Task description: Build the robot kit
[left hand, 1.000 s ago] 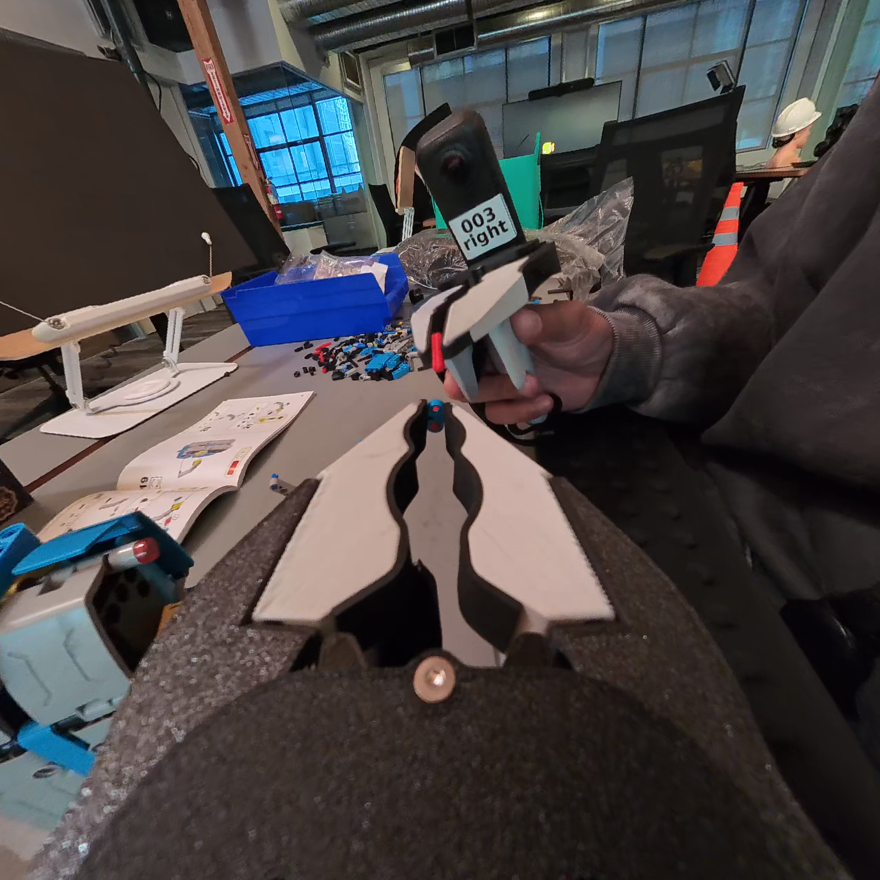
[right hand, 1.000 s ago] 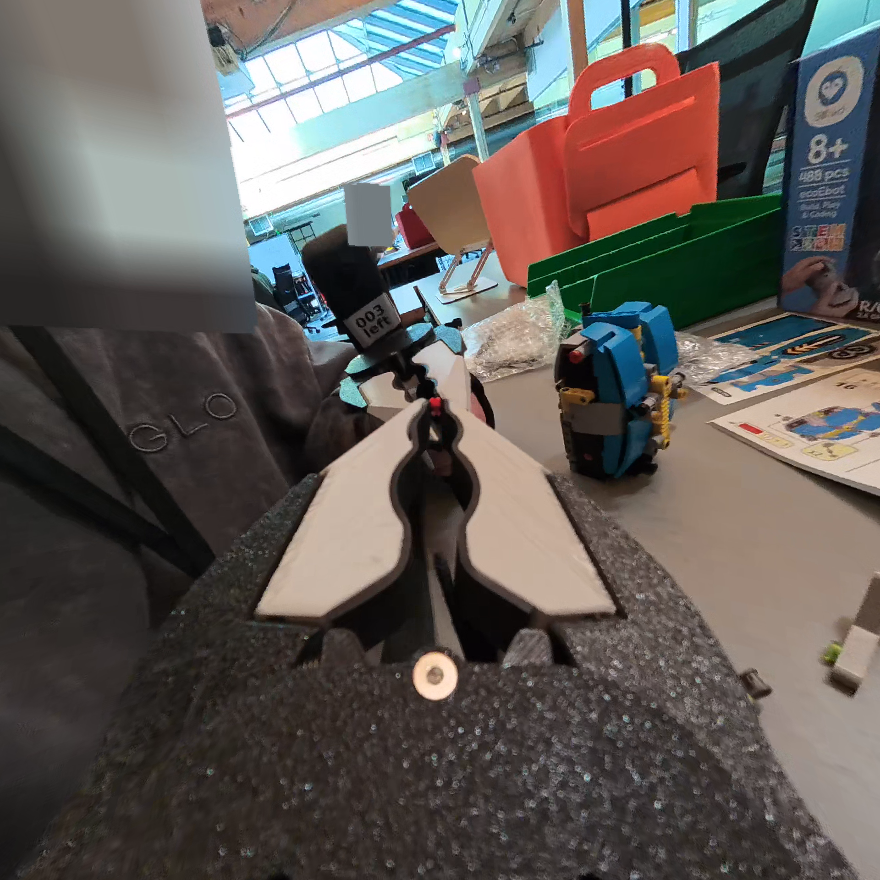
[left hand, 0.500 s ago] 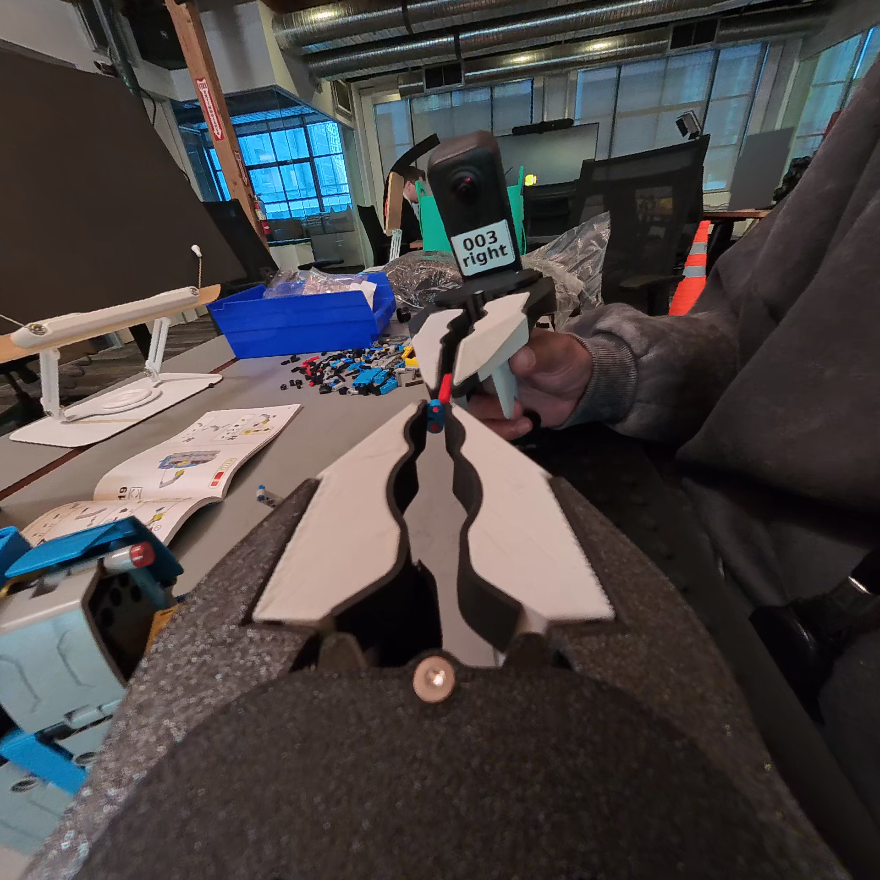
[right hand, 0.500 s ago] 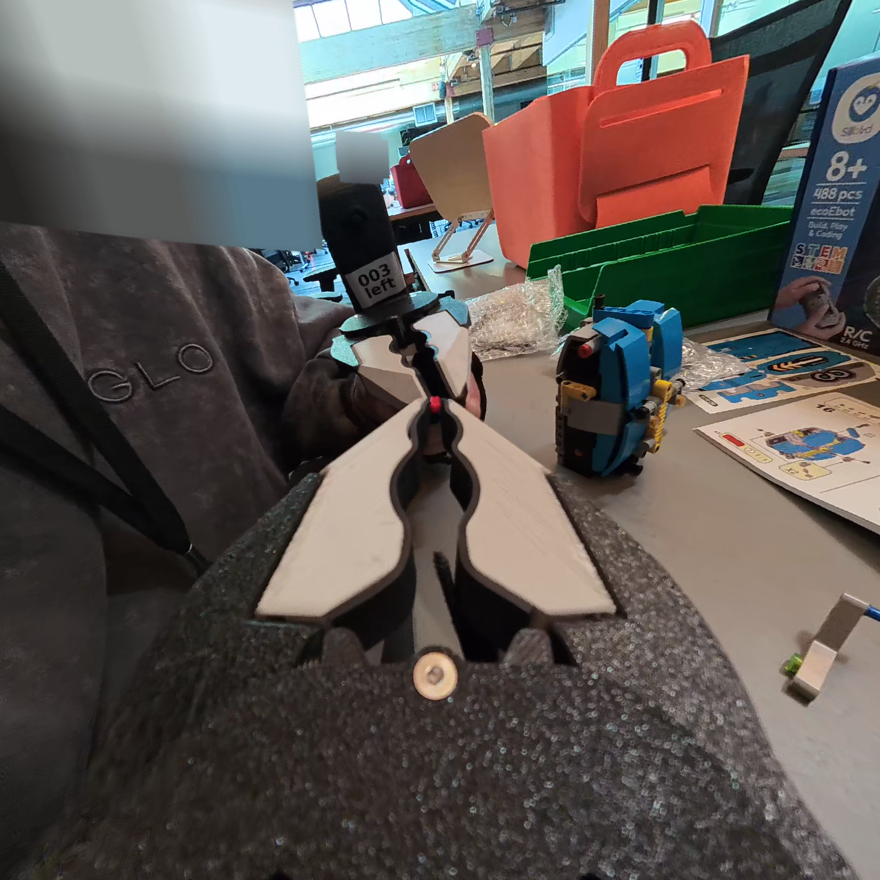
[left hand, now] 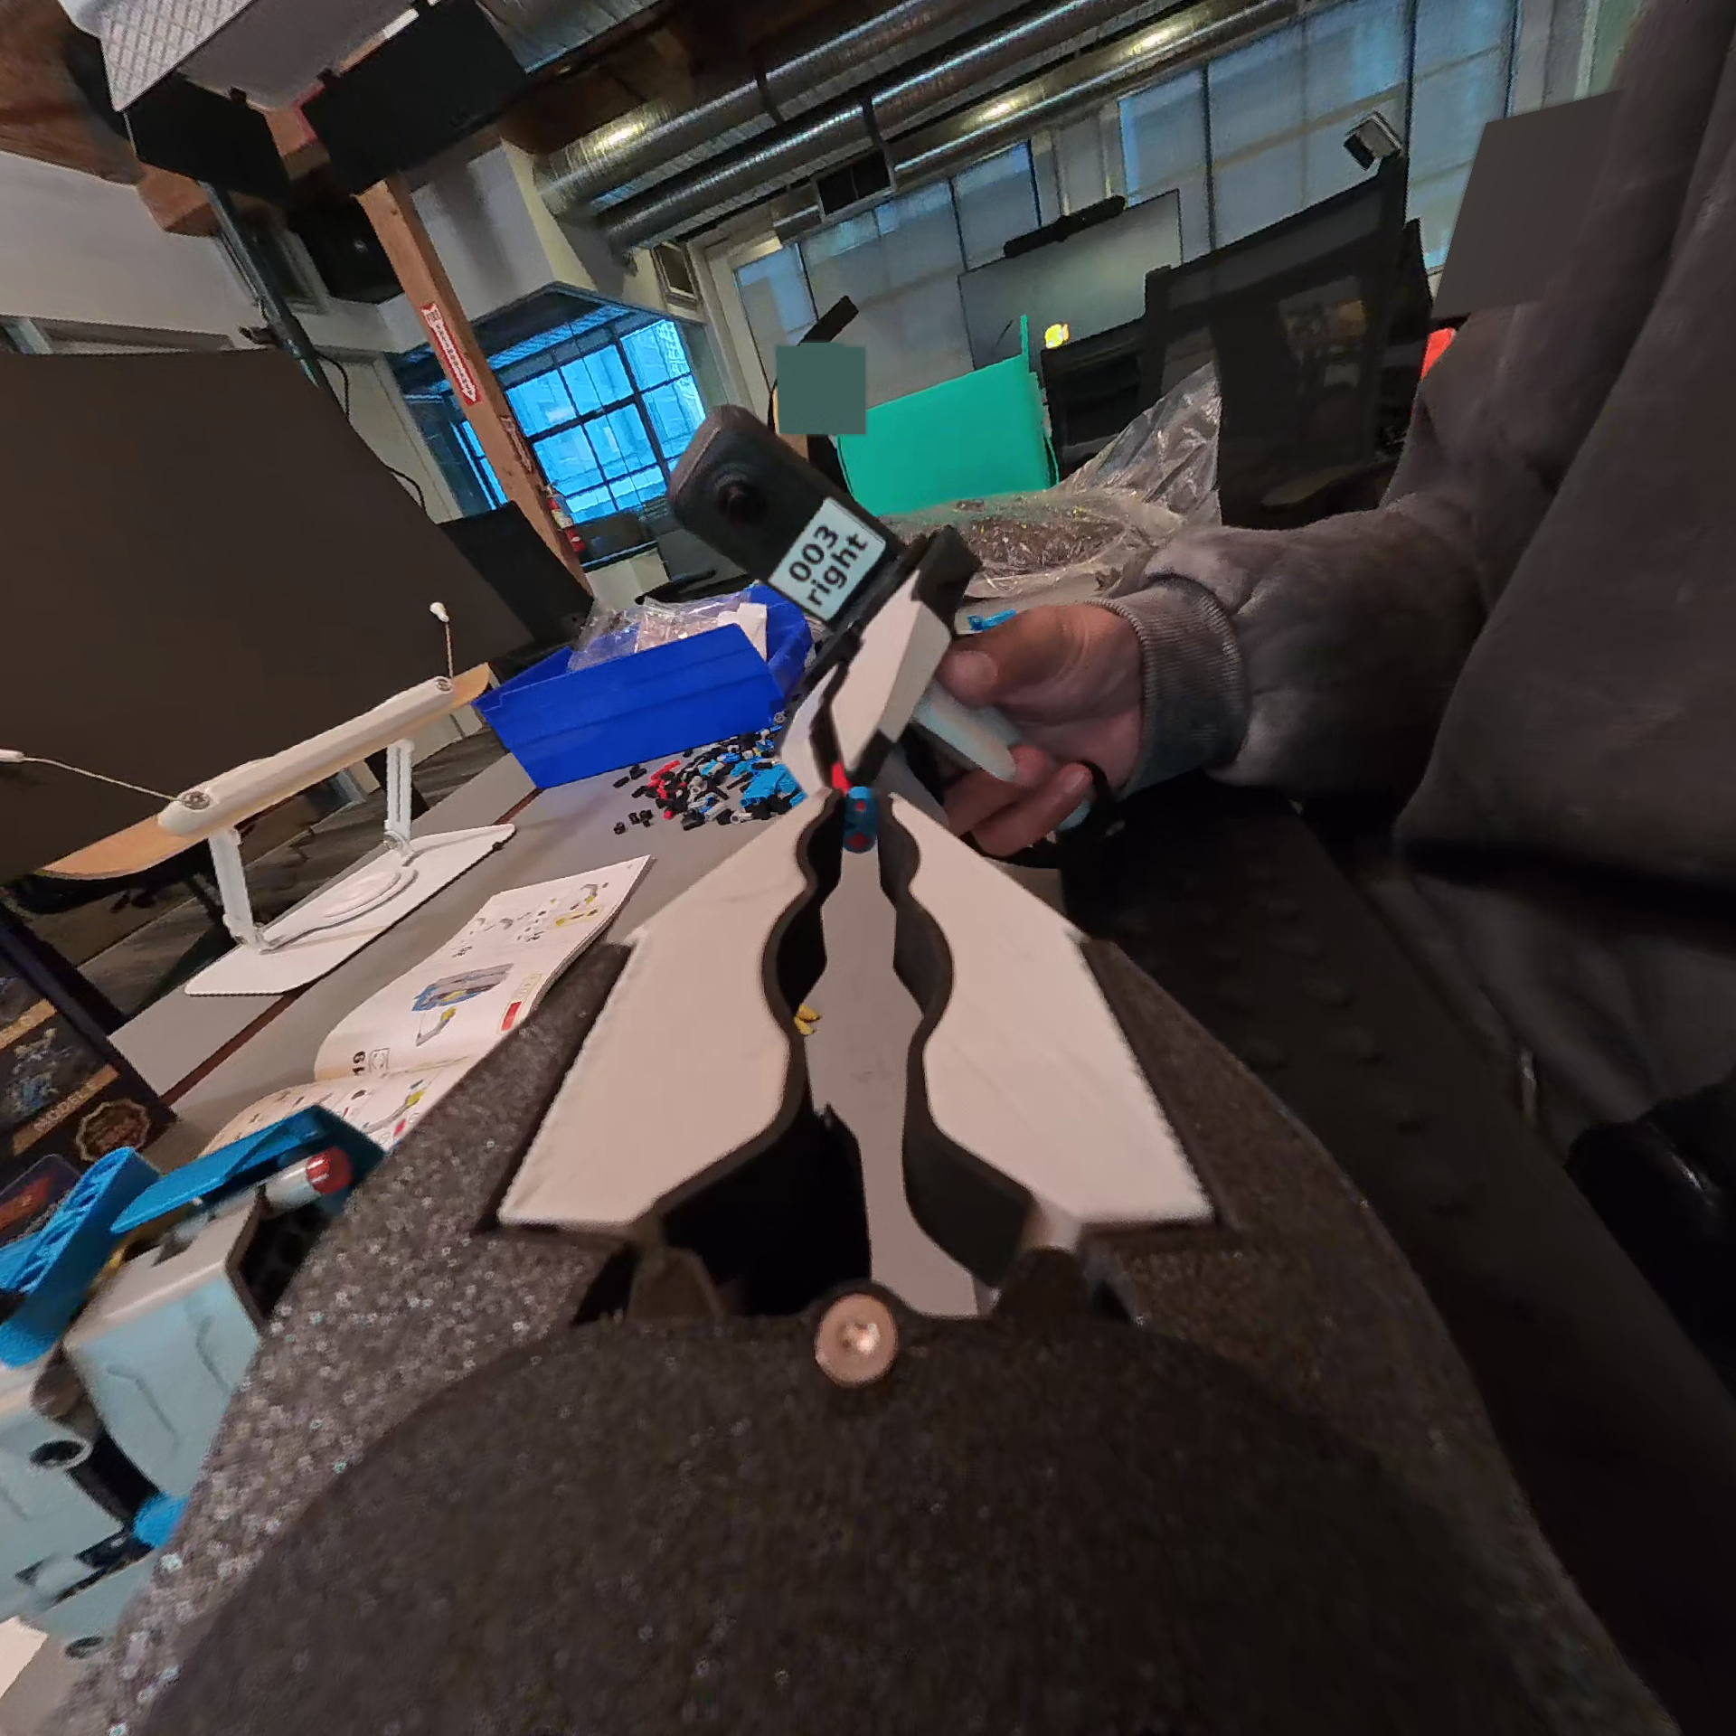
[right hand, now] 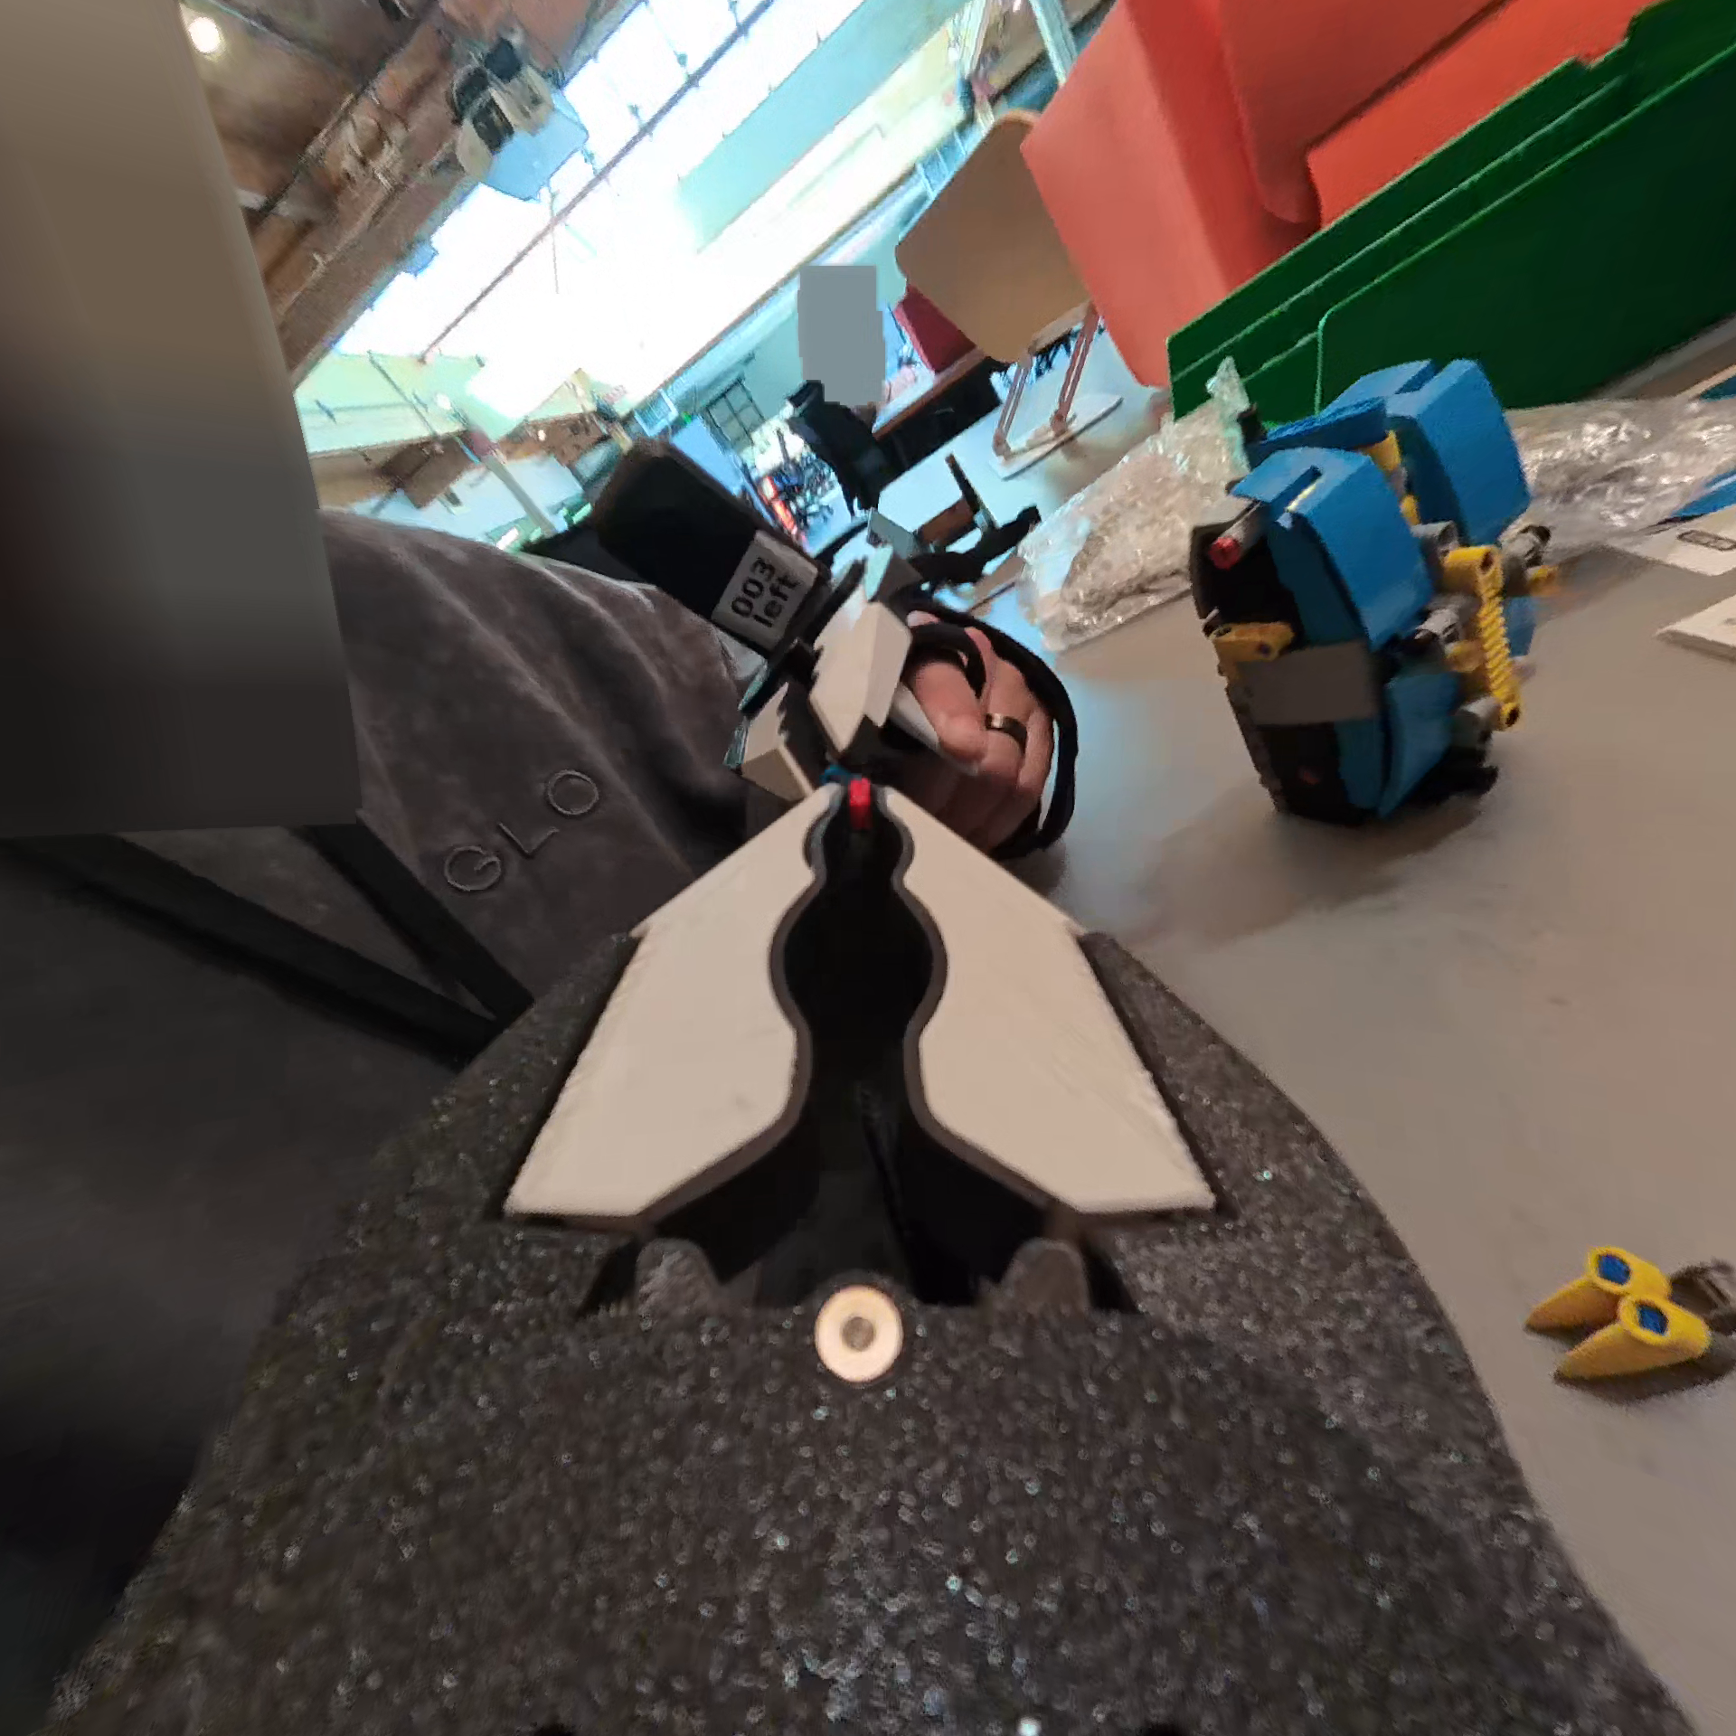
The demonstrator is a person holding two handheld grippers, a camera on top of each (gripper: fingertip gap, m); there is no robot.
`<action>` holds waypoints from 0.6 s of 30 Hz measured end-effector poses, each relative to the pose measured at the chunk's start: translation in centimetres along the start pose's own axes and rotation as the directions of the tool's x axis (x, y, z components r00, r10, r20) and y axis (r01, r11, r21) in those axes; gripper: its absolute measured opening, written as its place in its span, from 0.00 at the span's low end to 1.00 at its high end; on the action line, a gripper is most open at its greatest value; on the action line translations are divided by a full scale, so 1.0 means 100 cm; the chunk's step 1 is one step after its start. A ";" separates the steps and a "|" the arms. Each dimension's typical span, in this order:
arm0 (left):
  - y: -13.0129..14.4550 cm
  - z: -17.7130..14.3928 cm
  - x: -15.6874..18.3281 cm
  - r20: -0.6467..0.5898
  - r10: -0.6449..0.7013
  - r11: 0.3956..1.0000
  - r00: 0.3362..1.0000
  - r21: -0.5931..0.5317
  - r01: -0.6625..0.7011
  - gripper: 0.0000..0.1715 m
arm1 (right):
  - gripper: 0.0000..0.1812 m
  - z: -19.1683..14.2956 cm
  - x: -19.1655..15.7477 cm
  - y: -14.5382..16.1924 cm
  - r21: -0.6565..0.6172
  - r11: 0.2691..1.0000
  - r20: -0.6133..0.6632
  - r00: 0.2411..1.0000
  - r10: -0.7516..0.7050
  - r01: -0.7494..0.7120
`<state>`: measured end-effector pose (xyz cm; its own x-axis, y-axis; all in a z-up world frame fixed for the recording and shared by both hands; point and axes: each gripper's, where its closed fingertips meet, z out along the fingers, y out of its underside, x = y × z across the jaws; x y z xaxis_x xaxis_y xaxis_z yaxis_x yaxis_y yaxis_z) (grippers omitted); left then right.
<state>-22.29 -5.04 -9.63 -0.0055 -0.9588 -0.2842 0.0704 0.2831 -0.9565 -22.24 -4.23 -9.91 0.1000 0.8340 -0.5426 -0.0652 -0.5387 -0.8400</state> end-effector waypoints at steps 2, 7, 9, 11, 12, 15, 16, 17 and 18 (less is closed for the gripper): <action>0.000 0.000 0.000 0.002 0.003 1.000 1.000 0.001 -0.003 0.04 | 0.02 0.001 -0.001 -0.001 -0.004 1.000 0.000 1.000 0.001 -0.001; 0.003 0.001 0.001 -0.006 -0.006 1.000 1.000 -0.015 0.006 0.04 | 0.02 0.001 -0.005 -0.006 0.022 0.998 -0.004 0.998 -0.062 0.062; 0.003 0.001 -0.001 -0.016 -0.055 0.998 0.998 -0.011 0.055 0.04 | 0.02 0.003 -0.005 0.000 -0.027 0.990 -0.038 0.990 -0.138 0.137; 0.001 0.000 -0.002 -0.032 -0.105 0.994 0.994 0.000 0.105 0.04 | 0.02 0.005 -0.005 0.000 -0.050 0.970 -0.082 0.967 -0.240 0.236; 0.001 0.000 -0.002 -0.045 -0.135 0.991 0.990 0.002 0.135 0.04 | 0.02 0.005 -0.003 0.000 -0.073 0.957 -0.110 0.952 -0.287 0.280; -0.003 -0.001 0.002 -0.114 -0.252 0.966 0.961 0.020 0.256 0.03 | 0.02 0.005 -0.008 0.000 -0.106 0.900 -0.120 0.893 -0.433 0.422; -0.005 -0.001 0.003 -0.141 -0.290 0.955 0.947 0.022 0.296 0.03 | 0.02 0.005 -0.009 0.001 -0.118 0.882 -0.121 0.875 -0.468 0.456; -0.006 -0.001 0.005 -0.171 -0.328 0.941 0.929 0.024 0.337 0.03 | 0.02 0.005 -0.012 0.001 -0.131 0.864 -0.113 0.858 -0.501 0.486; -0.008 -0.002 0.006 -0.198 -0.366 0.925 0.909 0.026 0.378 0.03 | 0.02 0.005 -0.014 0.002 -0.142 0.840 -0.116 0.834 -0.540 0.524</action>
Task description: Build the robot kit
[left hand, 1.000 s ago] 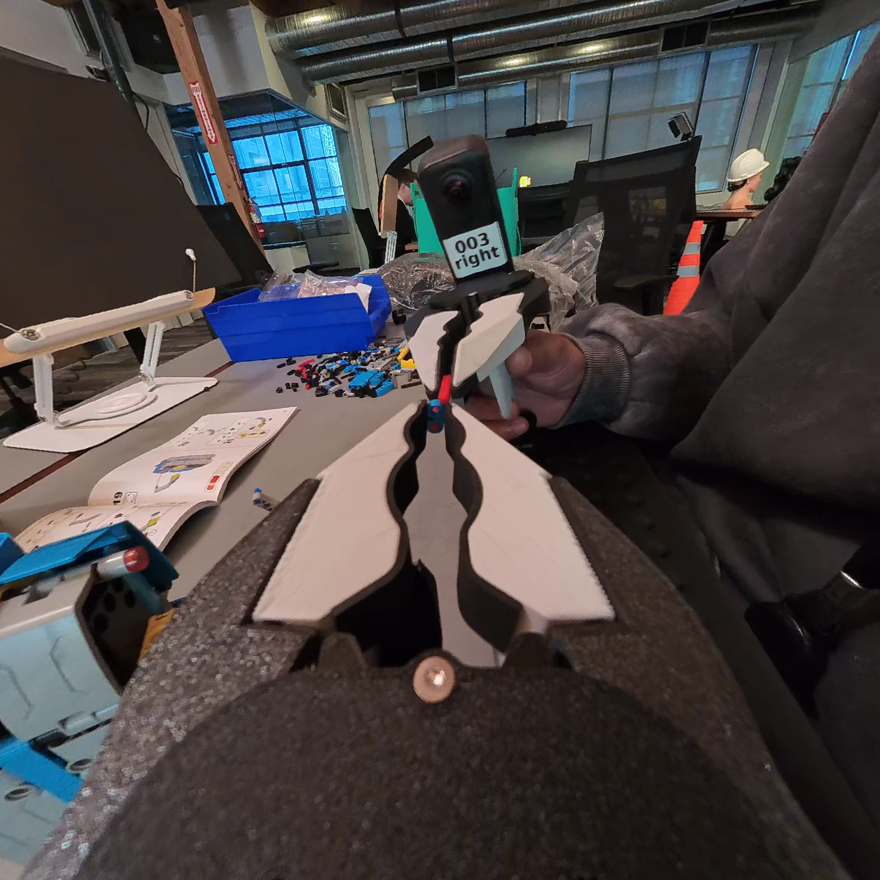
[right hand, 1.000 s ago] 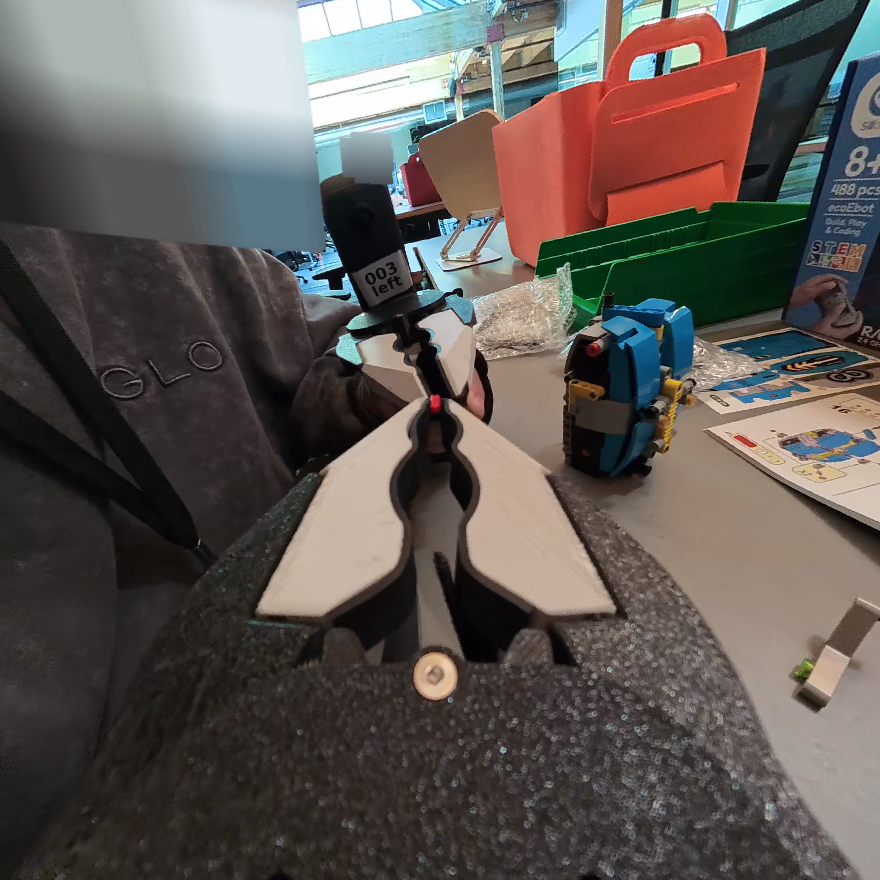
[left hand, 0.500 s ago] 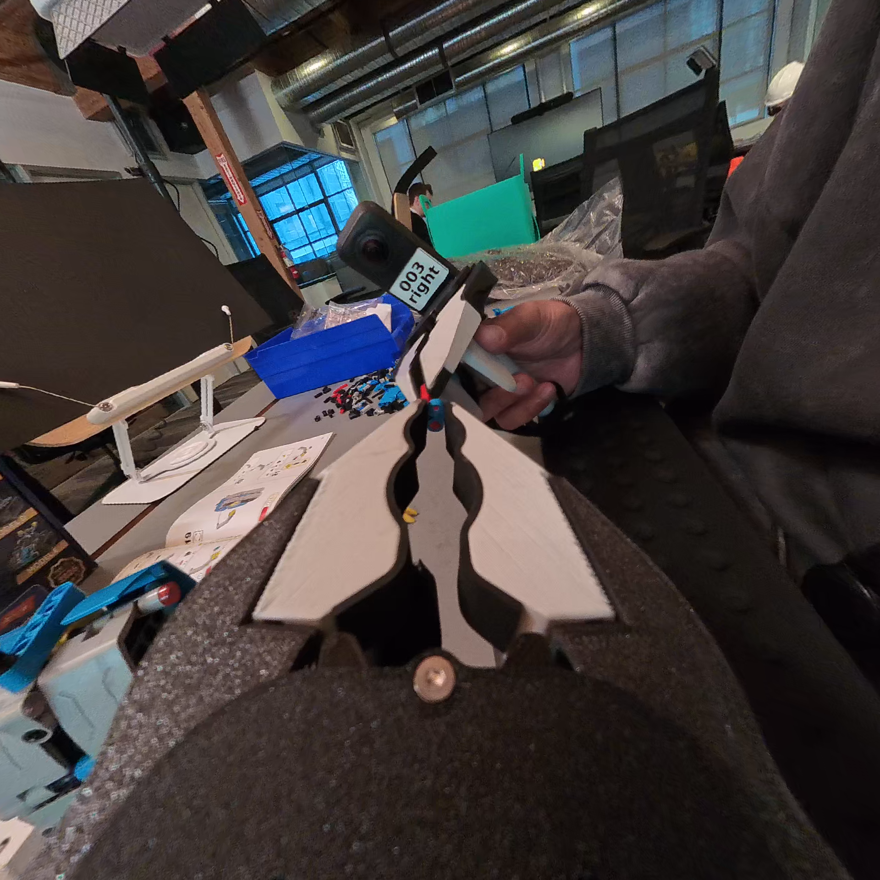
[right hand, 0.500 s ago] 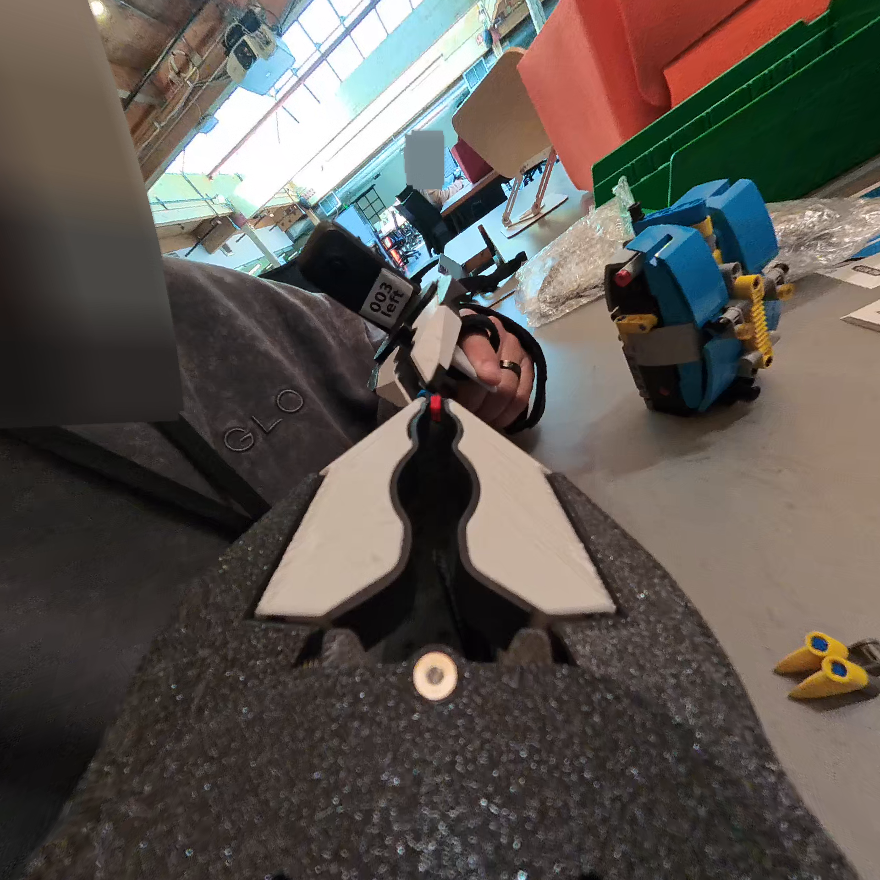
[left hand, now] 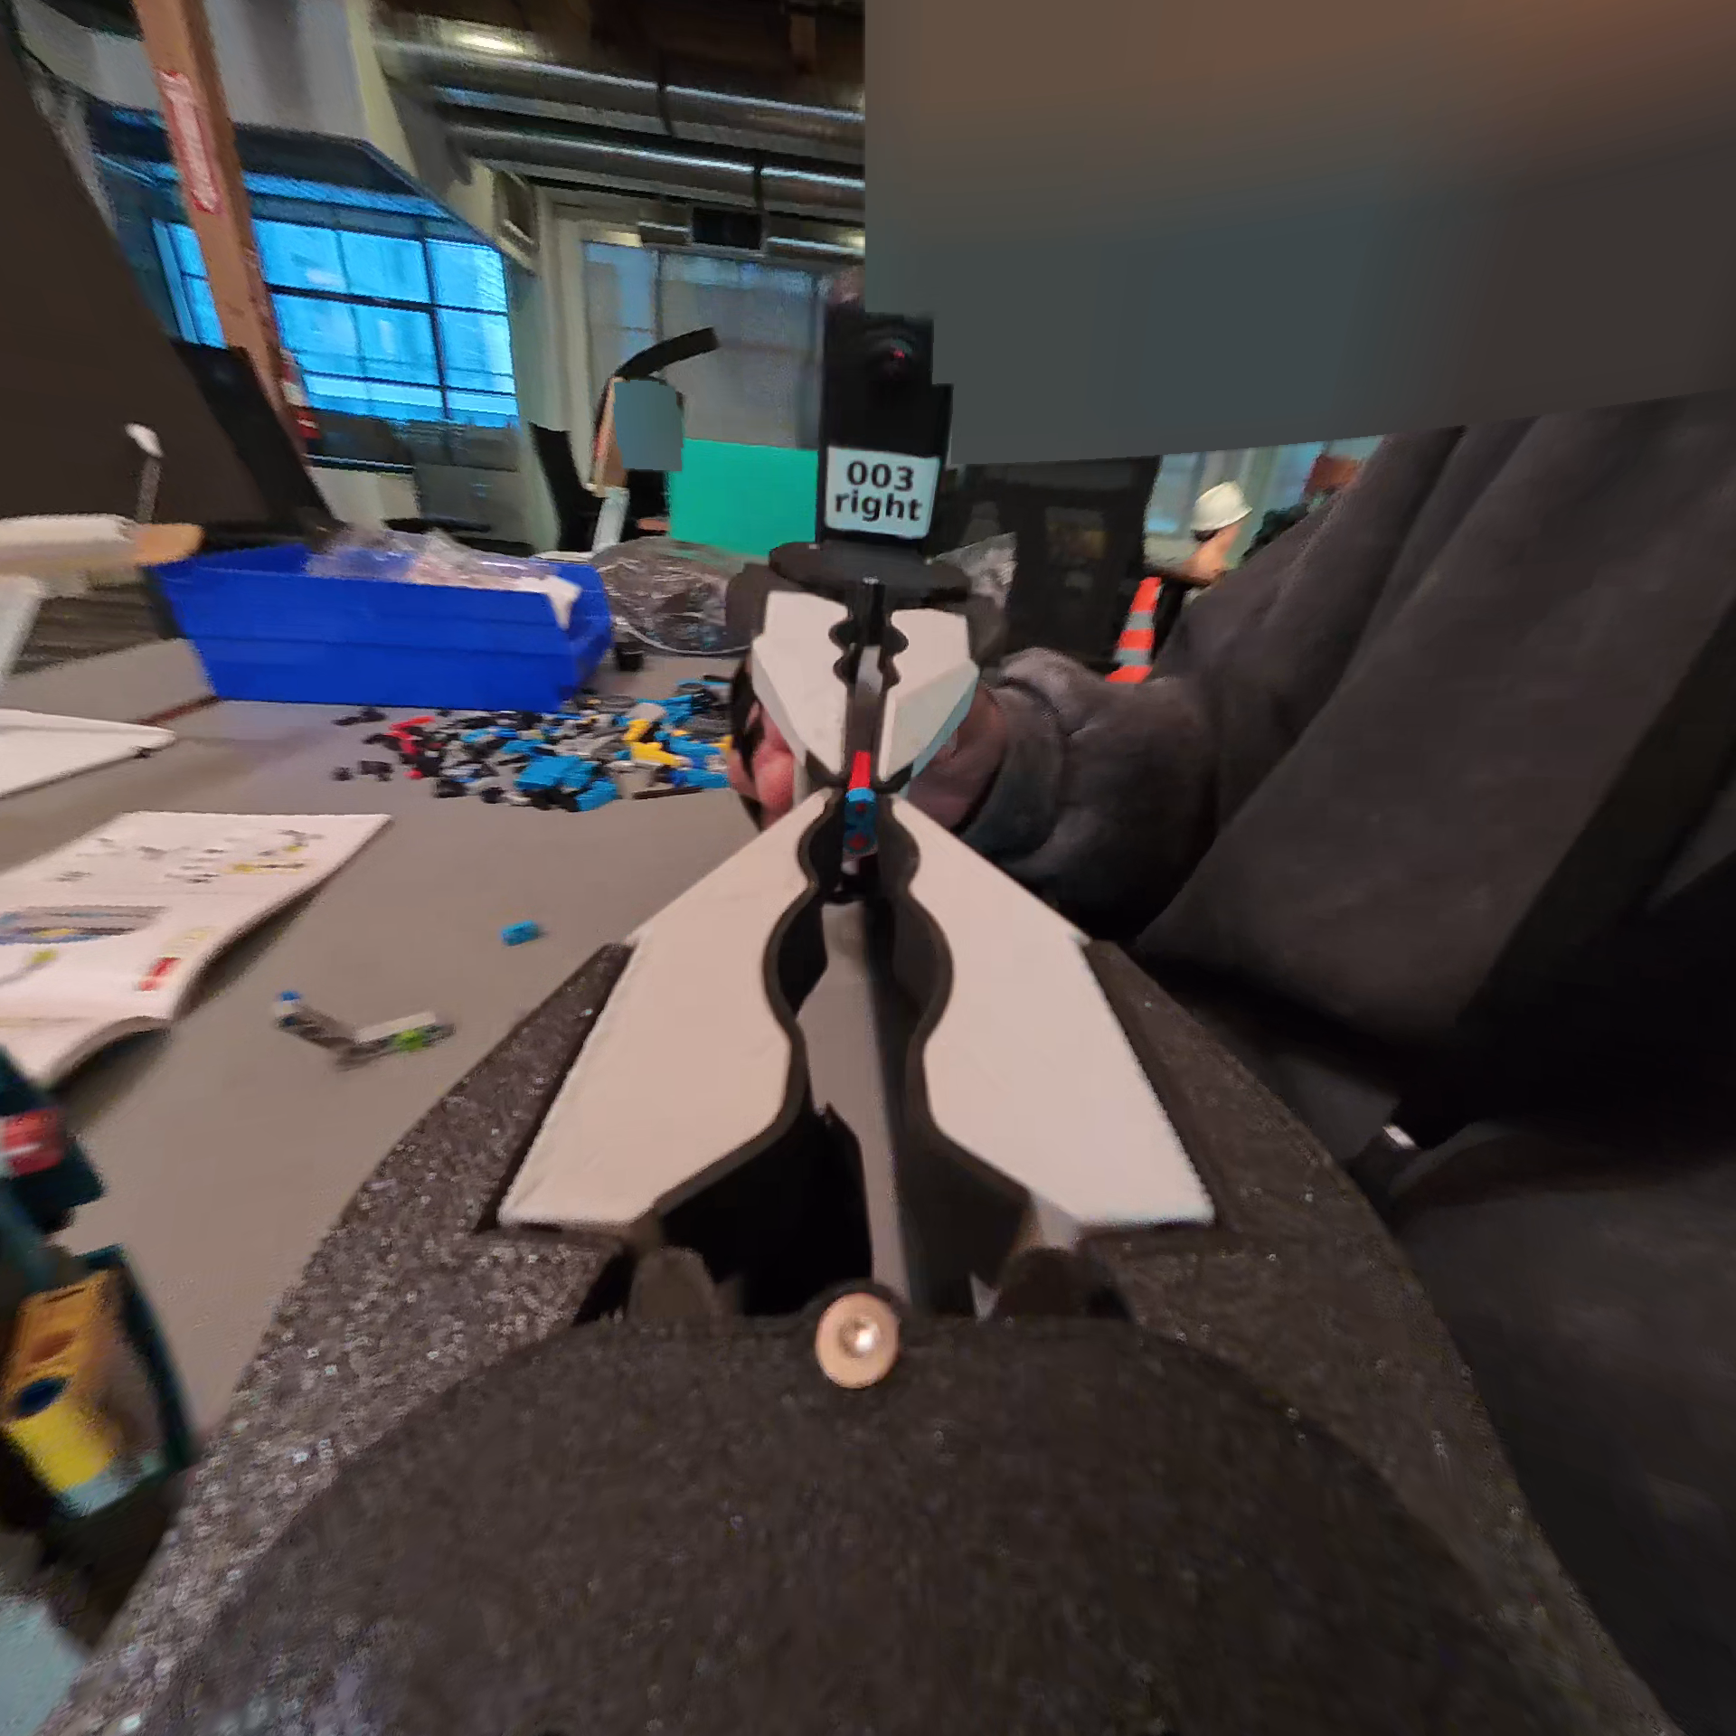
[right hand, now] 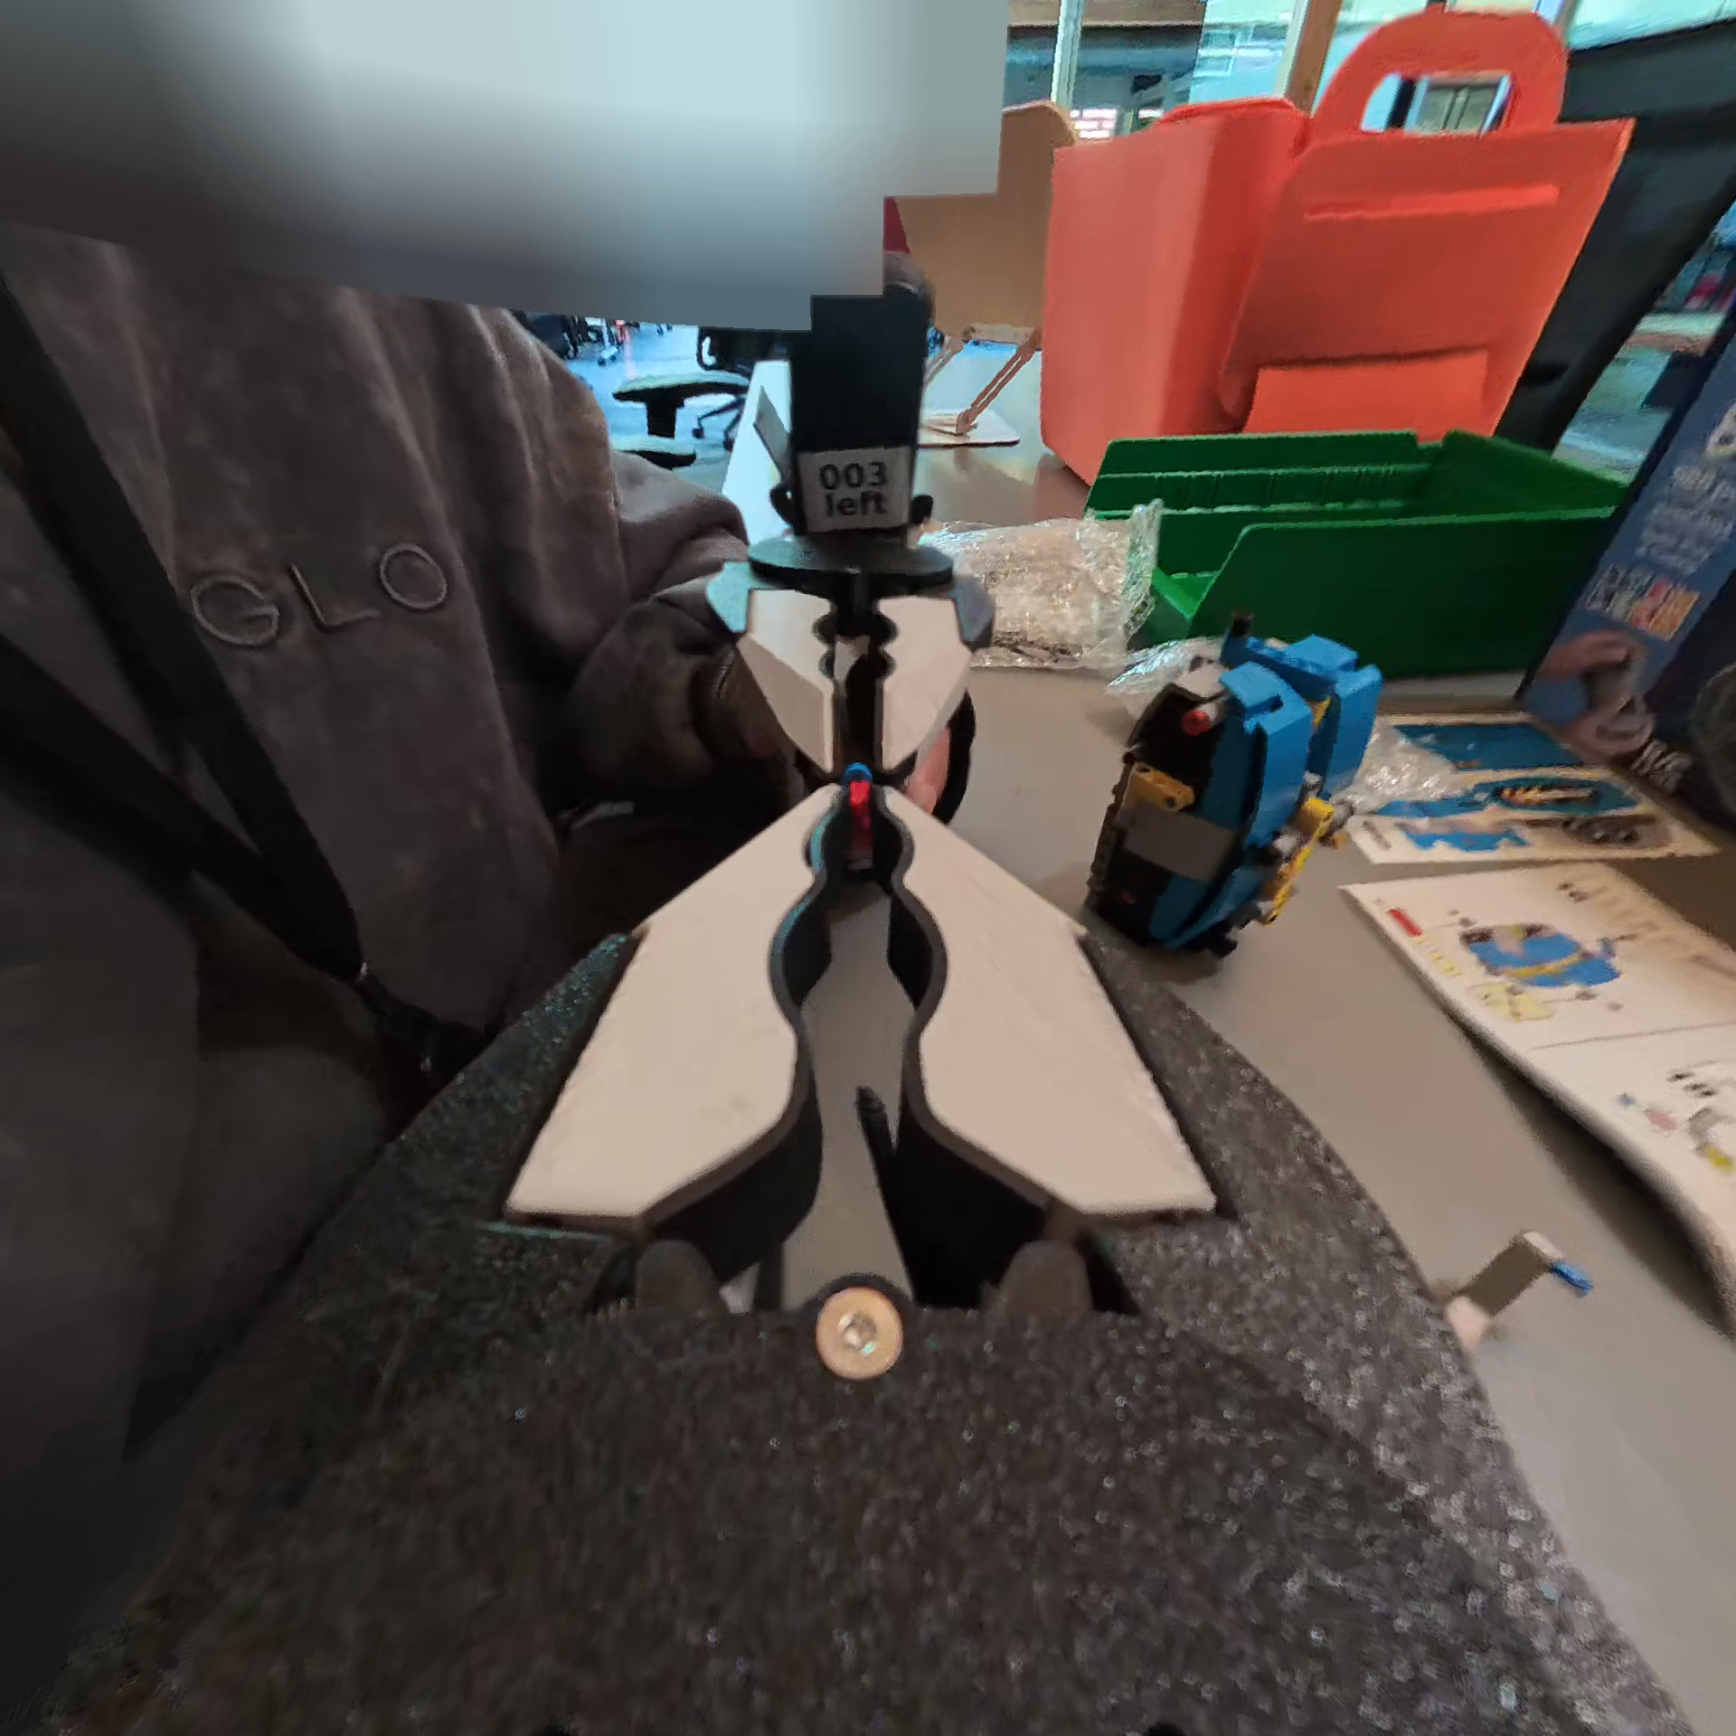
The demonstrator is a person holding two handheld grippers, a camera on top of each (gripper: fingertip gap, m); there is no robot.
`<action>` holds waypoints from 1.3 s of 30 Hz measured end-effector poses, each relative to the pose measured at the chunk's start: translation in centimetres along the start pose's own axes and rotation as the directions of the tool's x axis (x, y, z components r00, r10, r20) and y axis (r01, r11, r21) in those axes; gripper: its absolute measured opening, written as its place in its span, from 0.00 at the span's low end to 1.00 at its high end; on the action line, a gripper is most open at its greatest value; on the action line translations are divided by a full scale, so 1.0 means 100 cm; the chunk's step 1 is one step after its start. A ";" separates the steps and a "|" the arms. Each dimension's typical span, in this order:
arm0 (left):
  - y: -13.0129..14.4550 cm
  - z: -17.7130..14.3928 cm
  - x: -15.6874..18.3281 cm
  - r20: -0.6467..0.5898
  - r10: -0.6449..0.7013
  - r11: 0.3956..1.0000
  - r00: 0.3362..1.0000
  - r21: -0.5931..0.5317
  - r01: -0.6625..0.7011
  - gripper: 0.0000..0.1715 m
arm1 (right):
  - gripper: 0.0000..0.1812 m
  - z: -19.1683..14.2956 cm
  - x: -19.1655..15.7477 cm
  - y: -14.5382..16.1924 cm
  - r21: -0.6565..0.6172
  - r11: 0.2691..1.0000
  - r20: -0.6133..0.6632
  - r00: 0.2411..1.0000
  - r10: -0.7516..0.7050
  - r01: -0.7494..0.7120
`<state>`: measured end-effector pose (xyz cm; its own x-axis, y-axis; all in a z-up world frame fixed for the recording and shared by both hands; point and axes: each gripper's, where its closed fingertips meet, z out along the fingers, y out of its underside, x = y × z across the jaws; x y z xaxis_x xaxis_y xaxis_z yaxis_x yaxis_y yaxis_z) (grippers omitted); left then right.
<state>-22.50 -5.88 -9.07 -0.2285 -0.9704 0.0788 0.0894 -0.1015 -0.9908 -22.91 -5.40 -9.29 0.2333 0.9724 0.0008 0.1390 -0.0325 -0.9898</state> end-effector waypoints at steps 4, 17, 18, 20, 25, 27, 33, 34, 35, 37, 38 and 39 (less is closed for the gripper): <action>-0.008 -0.001 0.011 -0.111 -0.147 0.987 0.983 0.042 0.152 0.03 | 0.02 0.000 -0.012 -0.010 0.006 0.974 -0.038 0.974 -0.225 0.226; -0.004 -0.001 0.022 -0.243 -0.269 0.962 0.932 -0.017 0.273 0.03 | 0.02 0.000 -0.022 -0.007 -0.190 0.881 -0.018 0.896 -0.445 0.433; -0.003 0.000 0.022 -0.243 -0.267 0.963 0.933 -0.019 0.270 0.03 | 0.02 0.000 -0.022 -0.007 -0.205 0.871 -0.014 0.888 -0.460 0.447; -0.003 0.000 0.023 -0.249 -0.270 0.962 0.930 -0.024 0.273 0.03 | 0.02 0.000 -0.024 -0.006 -0.224 0.858 0.003 0.880 -0.474 0.463; -0.002 0.000 0.022 -0.248 -0.280 0.959 0.927 -0.028 0.282 0.03 | 0.02 0.002 -0.024 -0.005 -0.208 0.883 0.016 0.904 -0.428 0.422; -0.002 0.000 0.020 -0.243 -0.287 0.957 0.927 -0.025 0.290 0.02 | 0.02 0.002 -0.022 -0.004 -0.200 0.899 0.006 0.918 -0.397 0.390; 0.000 0.000 0.017 -0.229 -0.306 0.951 0.924 -0.024 0.309 0.02 | 0.02 0.003 -0.018 -0.003 -0.210 0.892 -0.035 0.909 -0.415 0.399; 0.001 0.001 0.017 -0.228 -0.309 0.950 0.924 -0.026 0.311 0.02 | 0.02 0.003 -0.018 -0.002 -0.213 0.894 -0.028 0.912 -0.409 0.394; 0.001 0.001 0.016 -0.226 -0.313 0.949 0.923 -0.026 0.315 0.02 | 0.02 0.003 -0.018 -0.001 -0.218 0.895 -0.027 0.915 -0.403 0.388; 0.002 0.001 0.016 -0.225 -0.314 0.949 0.923 -0.031 0.315 0.02 | 0.02 0.003 -0.018 -0.001 -0.208 0.908 -0.014 0.928 -0.373 0.363; 0.003 0.001 0.017 -0.222 -0.310 0.950 0.924 -0.037 0.310 0.02 | 0.02 0.003 -0.018 0.001 -0.203 0.919 -0.002 0.939 -0.345 0.337; 0.004 0.001 0.019 -0.231 -0.306 0.952 0.924 -0.045 0.303 0.02 | 0.02 0.003 -0.020 0.002 -0.191 0.936 0.016 0.954 -0.300 0.297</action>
